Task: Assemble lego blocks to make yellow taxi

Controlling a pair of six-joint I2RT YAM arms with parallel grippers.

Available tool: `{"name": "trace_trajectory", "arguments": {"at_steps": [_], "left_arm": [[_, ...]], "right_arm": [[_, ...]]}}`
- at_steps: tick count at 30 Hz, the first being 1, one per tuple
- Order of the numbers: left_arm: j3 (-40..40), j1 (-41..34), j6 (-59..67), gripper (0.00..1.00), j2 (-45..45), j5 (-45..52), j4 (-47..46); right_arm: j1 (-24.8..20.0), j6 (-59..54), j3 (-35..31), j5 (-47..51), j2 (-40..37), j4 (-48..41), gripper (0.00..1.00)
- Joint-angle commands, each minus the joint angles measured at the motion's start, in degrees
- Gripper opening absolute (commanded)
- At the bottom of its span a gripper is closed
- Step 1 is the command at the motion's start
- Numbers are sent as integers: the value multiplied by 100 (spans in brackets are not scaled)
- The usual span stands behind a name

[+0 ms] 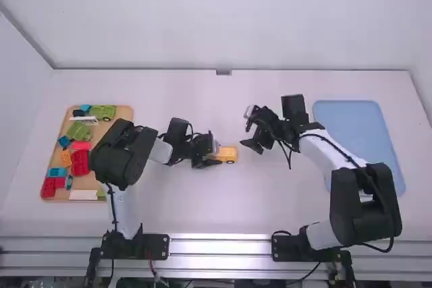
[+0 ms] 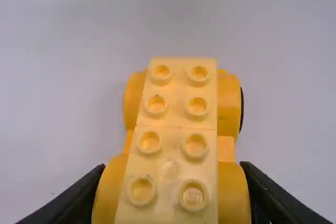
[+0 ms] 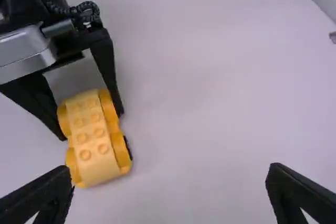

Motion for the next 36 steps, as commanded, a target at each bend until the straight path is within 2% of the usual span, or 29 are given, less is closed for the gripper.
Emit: {"name": "trace_trajectory", "arguments": {"at_steps": [1, 2, 5, 7, 8, 13, 17, 23, 28, 36], "left_arm": [[-13, 4, -70, 44, 151, -245, -4], [-13, 4, -57, 44, 151, -245, -7], [-13, 2, -74, 55, 153, -240, -20], [-13, 4, -79, 81, 153, -238, -33], [-13, 4, -96, 99, 151, -221, -15], [-13, 9, -114, 99, 83, -221, 79], [-17, 192, -728, 99, -380, -225, -61], [-17, 597, -804, 99, -1679, -339, -1484], [-17, 721, -1204, 99, -2914, -1401, -2640], [-17, 702, -3091, 99, -5069, -3383, -4111]], "right_arm": [[39, 219, 52, 17, -13, -48, 98], [55, 238, 52, 20, -13, -48, 98], [173, 232, 42, 111, -11, -66, 98], [273, 234, 42, 260, -13, -33, 98], [315, 238, 42, 352, -13, -17, 98], [431, 435, 42, 667, -13, 57, 98], [415, 433, 44, 721, -13, 24, 98], [428, 426, 44, 730, -13, 66, 98], [420, 431, 44, 704, -13, 297, 98], [422, 426, 44, 706, -13, 669, 98]]}}
